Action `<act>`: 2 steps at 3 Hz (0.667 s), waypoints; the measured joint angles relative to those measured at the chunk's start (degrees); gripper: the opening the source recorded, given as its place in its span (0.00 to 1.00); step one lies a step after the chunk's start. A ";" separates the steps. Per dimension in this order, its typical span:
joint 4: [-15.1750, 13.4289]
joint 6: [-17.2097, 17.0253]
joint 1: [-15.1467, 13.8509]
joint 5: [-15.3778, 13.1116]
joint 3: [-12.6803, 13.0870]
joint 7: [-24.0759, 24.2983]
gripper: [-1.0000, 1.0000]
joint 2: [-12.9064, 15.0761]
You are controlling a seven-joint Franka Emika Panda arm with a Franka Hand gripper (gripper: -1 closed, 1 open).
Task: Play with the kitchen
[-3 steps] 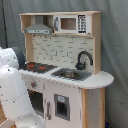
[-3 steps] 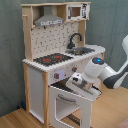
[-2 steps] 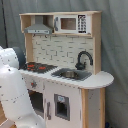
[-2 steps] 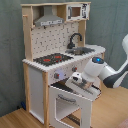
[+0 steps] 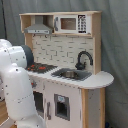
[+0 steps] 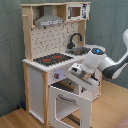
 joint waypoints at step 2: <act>-0.02 -8.78 0.14 -9.73 0.32 5.24 1.00 5.37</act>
